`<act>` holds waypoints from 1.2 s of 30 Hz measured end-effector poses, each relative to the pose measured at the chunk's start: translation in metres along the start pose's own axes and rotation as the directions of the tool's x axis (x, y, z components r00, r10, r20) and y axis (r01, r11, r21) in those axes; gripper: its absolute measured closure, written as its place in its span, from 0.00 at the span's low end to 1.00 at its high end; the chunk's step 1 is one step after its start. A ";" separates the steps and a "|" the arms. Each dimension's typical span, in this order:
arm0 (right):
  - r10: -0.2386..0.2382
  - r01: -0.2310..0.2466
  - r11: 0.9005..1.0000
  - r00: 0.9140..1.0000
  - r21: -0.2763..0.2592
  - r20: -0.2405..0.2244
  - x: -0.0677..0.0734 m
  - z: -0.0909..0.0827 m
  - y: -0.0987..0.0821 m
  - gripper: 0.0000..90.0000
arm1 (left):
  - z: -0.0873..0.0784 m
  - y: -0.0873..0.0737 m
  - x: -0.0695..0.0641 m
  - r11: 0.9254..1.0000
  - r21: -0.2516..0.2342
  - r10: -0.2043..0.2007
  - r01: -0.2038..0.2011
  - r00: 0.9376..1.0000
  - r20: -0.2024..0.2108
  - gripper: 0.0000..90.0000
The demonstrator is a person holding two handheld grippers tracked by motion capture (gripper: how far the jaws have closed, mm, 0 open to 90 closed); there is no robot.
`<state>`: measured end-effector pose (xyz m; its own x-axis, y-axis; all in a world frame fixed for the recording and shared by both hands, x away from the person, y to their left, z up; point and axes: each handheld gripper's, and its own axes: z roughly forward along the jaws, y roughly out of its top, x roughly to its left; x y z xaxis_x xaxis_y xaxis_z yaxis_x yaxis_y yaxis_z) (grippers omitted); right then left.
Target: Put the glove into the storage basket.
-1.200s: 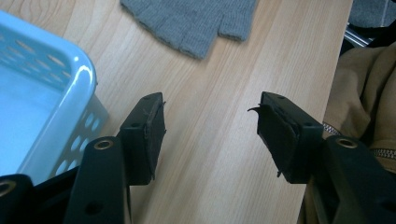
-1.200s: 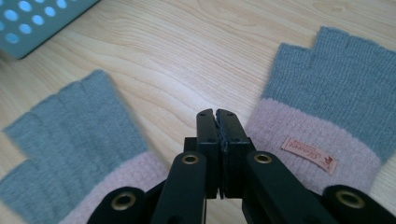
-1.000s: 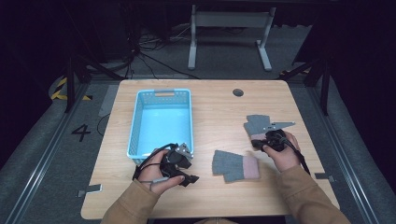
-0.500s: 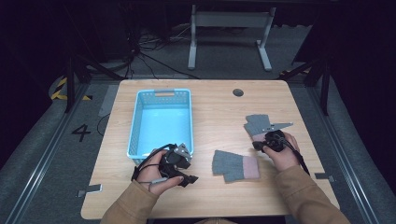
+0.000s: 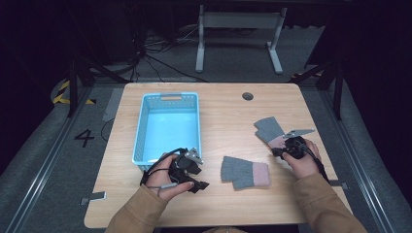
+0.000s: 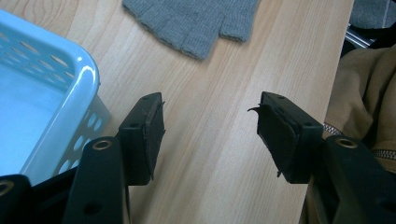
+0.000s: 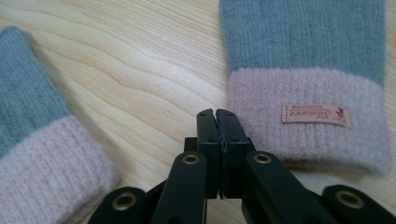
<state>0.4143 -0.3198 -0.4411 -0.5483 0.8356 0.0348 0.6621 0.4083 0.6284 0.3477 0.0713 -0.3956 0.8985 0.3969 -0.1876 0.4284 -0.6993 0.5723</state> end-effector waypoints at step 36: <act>0.103 -0.099 0.995 0.984 -0.034 0.145 -0.042 0.026 0.037 0.49 | -0.001 0.002 0.004 1.000 -0.011 -0.005 0.005 1.000 0.005 0.47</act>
<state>0.4753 -0.3303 -0.4400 -0.3974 0.9175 -0.0142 0.6951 0.3111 0.6481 0.3517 0.0720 -0.3938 0.8969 0.3974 -0.1939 0.4315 -0.6907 0.5803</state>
